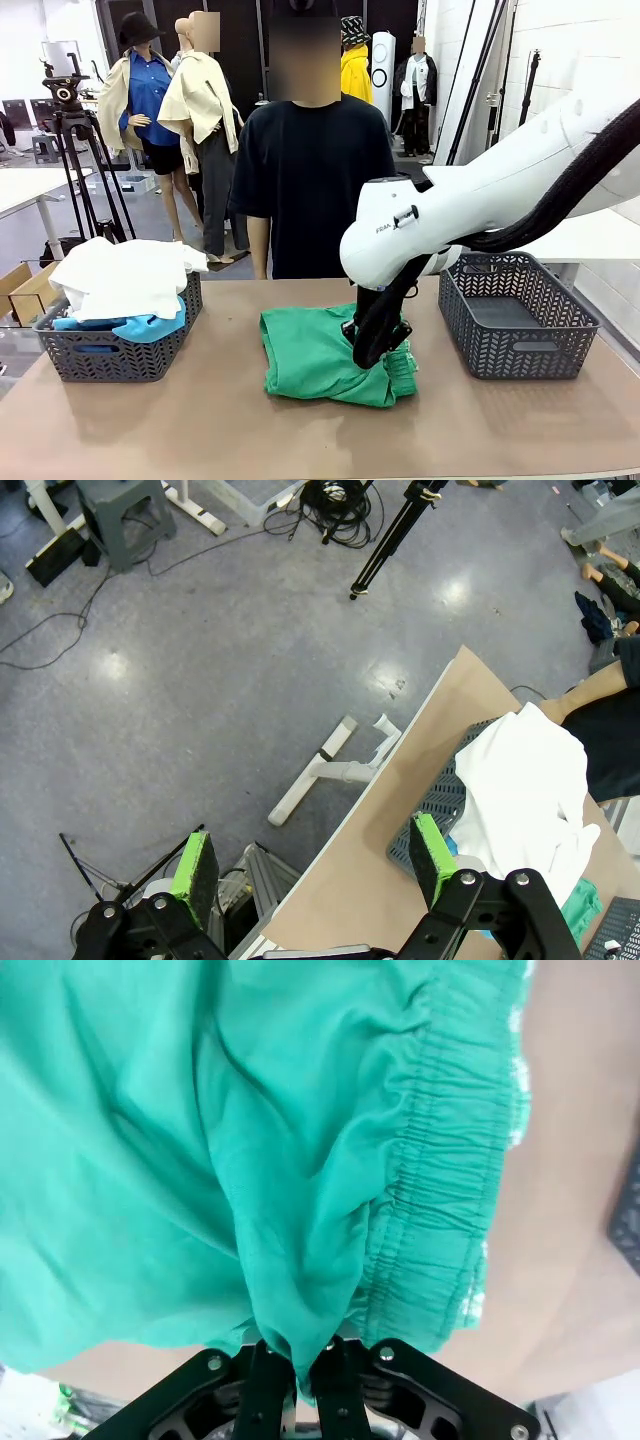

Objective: Sort the tops and bottoms.
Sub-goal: Lift clothes from the center of the table with your right hand.

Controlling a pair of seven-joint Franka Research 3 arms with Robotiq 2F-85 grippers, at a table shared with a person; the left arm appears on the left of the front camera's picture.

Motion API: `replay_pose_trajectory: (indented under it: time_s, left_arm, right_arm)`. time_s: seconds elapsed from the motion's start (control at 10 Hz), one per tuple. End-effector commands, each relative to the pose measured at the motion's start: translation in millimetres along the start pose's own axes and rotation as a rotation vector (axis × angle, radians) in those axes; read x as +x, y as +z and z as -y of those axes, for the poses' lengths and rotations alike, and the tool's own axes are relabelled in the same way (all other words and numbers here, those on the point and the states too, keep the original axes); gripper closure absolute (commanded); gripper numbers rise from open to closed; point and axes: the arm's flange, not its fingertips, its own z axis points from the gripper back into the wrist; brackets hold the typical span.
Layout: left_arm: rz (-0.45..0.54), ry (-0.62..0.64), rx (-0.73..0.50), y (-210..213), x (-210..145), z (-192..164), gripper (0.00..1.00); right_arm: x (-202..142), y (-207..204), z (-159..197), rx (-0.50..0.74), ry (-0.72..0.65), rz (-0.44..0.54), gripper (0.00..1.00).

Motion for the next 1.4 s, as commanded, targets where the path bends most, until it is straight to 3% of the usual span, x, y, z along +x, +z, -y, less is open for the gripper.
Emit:
replay_pose_trajectory:
  time_s: [0.0,0.3,0.6,0.8,1.3]
  left_arm:
    - [0.001,-0.003,0.004,1,0,-1,0.0]
    - [0.001,-0.003,0.004,1,0,-1,0.0]
    - [0.001,-0.003,0.004,1,0,-1,0.0]
    - [0.001,-0.003,0.004,1,0,-1,0.0]
    - [0.001,-0.003,0.004,1,0,-1,0.0]
  right_arm:
    - [4,42,12,-0.025,0.014,0.003,1.0]
    - [17,152,34,0.014,0.078,0.054,1.0]
    - [20,285,24,0.055,0.15,0.202,1.0]
    - [11,347,16,0.022,0.136,0.294,1.0]
    - [-4,440,21,0.039,0.114,0.396,1.0]
